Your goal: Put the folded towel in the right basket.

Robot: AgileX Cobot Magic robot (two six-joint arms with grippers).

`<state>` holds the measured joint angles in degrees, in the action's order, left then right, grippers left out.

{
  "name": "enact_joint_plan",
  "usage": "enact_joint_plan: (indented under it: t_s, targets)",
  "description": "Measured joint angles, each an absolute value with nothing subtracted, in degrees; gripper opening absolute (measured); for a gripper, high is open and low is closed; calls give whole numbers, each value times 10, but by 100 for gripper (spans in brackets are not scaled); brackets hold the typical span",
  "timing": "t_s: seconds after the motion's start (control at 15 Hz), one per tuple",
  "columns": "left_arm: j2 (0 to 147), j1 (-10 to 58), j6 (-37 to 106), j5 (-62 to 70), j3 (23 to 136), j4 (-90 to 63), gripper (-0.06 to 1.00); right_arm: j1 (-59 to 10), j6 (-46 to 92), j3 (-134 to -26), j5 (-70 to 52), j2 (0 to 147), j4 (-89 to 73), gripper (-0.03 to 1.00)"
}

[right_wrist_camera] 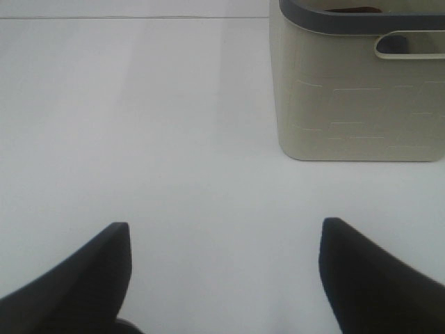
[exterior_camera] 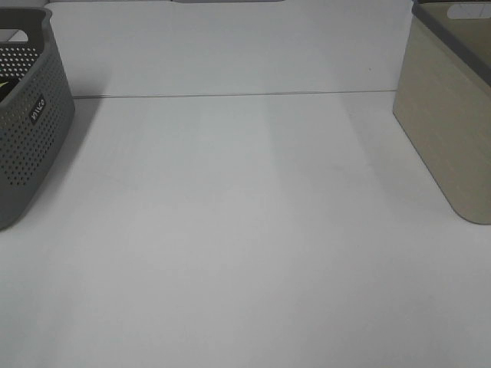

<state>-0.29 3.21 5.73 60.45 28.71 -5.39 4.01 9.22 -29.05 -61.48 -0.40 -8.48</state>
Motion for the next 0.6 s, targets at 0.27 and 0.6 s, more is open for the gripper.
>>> enact_joint_plan:
  t_s: [0.27, 0.6]
  targets:
    - [-3, 32, 57, 604, 287, -54, 98, 40, 92, -290, -615, -4, -85, 71]
    - [-3, 32, 57, 604, 287, -54, 98, 40, 92, -290, -615, -4, -85, 71]
